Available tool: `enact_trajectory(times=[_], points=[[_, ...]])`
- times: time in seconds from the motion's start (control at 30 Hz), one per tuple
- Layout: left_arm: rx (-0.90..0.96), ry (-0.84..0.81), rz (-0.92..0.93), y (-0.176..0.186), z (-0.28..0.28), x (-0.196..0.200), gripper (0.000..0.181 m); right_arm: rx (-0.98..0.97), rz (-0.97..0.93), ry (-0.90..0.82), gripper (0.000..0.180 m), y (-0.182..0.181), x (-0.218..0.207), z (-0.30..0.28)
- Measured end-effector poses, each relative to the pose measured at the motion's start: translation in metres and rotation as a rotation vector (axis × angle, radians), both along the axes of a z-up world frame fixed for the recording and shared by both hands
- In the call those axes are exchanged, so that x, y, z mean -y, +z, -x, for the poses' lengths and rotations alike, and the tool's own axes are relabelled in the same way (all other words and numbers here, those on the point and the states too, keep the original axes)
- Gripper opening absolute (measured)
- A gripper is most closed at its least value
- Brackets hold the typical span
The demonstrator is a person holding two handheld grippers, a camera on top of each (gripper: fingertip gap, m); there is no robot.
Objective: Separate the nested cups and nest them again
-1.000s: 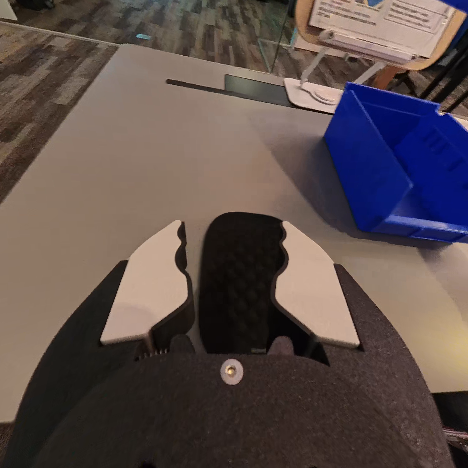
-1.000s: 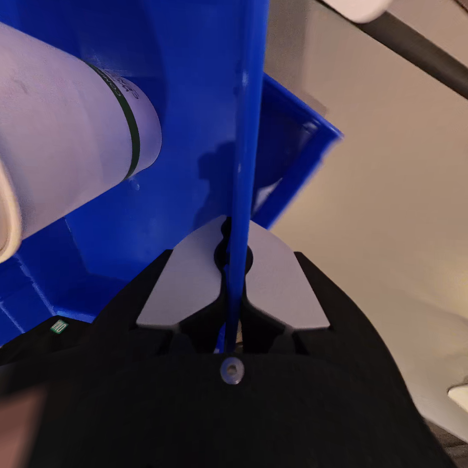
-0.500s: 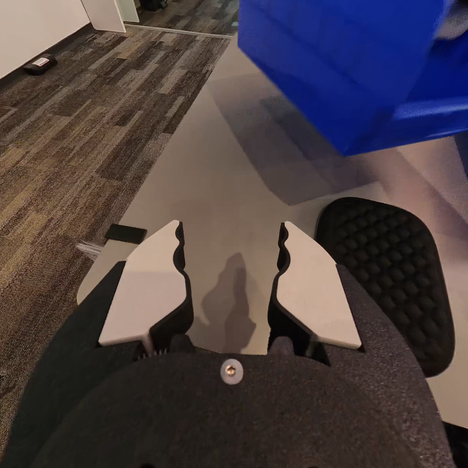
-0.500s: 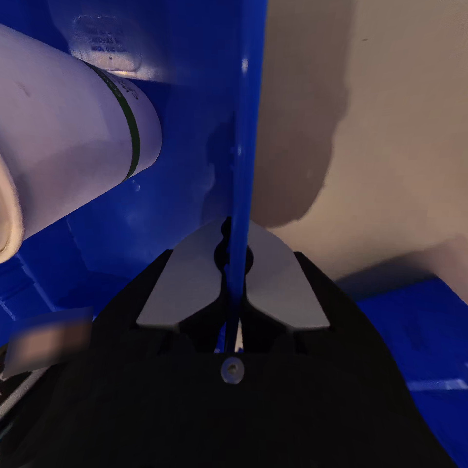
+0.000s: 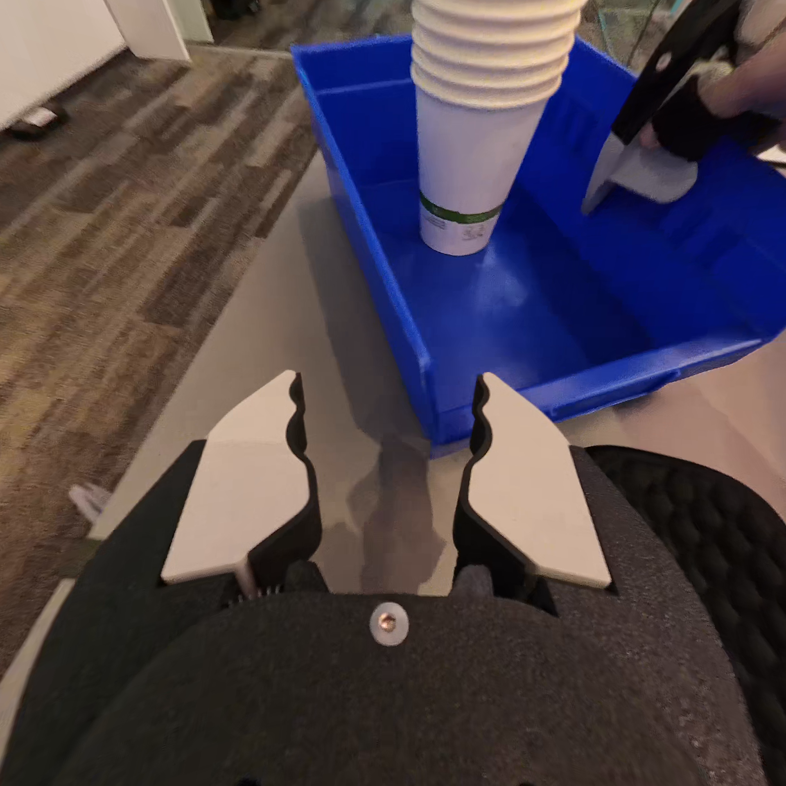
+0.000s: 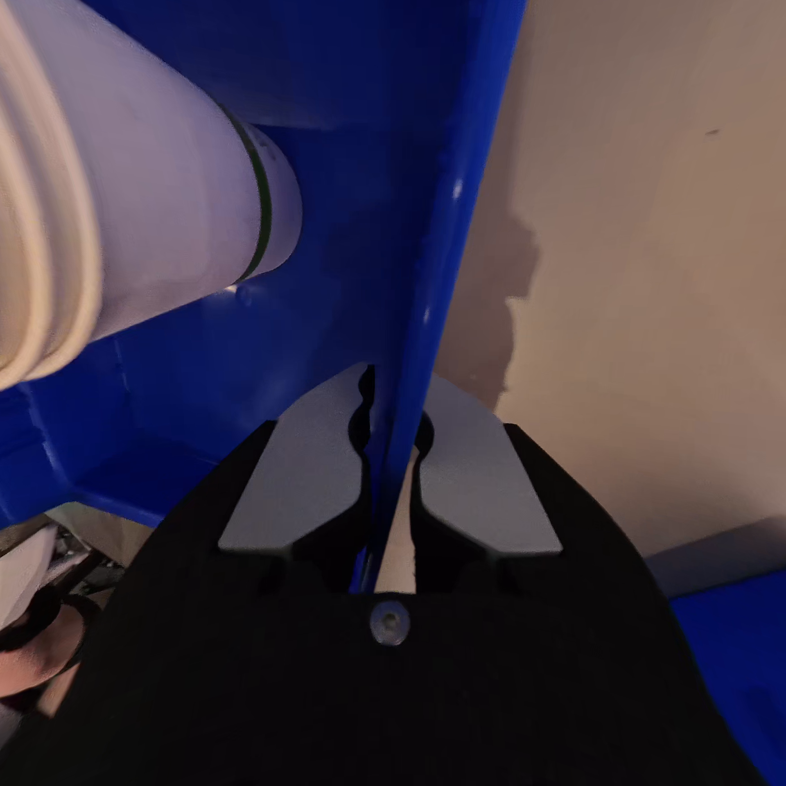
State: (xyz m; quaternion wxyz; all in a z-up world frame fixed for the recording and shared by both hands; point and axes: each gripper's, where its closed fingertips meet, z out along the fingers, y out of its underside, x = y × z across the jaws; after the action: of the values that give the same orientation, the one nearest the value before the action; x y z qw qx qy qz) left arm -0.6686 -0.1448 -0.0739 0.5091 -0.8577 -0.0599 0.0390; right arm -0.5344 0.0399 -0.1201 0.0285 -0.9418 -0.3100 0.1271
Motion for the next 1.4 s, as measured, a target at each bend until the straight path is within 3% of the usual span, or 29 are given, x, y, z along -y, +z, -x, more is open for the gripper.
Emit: enact_trajectory(times=[0.13, 0.33, 0.43, 0.53, 0.6, 0.83, 1.13, 1.3, 1.4], points=[[0.0, -0.019, 0.02, -0.008, -0.007, -0.024, 0.069, -0.116, -0.112, 0.036, 0.013, 0.033, -0.006, -0.006], [-0.026, -0.008, 0.074, -0.009, 0.013, -0.043, 0.065, -0.271, -0.436, 0.173, 0.025, 0.121, -0.004, -0.041], [-0.111, 0.021, 0.098, -0.006, 0.038, -0.045, 0.051, -0.194, -0.6, 0.263, 0.028, 0.151, 0.01, -0.082], [-0.156, -0.002, 0.139, -0.008, 0.055, -0.05, 0.03, -0.253, -0.638, 0.281, 0.028, 0.168, 0.037, -0.113], [-0.189, -0.031, 0.171, -0.009, 0.064, -0.055, 0.017, -0.295, -0.634, 0.278, 0.027, 0.173, 0.052, -0.132], [-0.097, -0.12, 0.241, -0.011, 0.091, -0.066, 0.012, -0.256, -0.631, 0.265, 0.026, 0.16, 0.078, -0.198], [-0.156, -0.191, 0.275, -0.01, 0.124, -0.06, 0.014, -0.178, -0.677, 0.239, 0.021, 0.151, 0.089, -0.268], [-0.208, -0.2, 0.268, -0.011, 0.128, -0.06, 0.019, -0.114, -0.672, 0.077, 0.022, 0.141, 0.084, -0.322], [-0.285, -0.141, 0.276, -0.006, 0.136, -0.058, 0.038, -0.027, -0.633, -0.124, 0.036, 0.132, 0.079, -0.37]])
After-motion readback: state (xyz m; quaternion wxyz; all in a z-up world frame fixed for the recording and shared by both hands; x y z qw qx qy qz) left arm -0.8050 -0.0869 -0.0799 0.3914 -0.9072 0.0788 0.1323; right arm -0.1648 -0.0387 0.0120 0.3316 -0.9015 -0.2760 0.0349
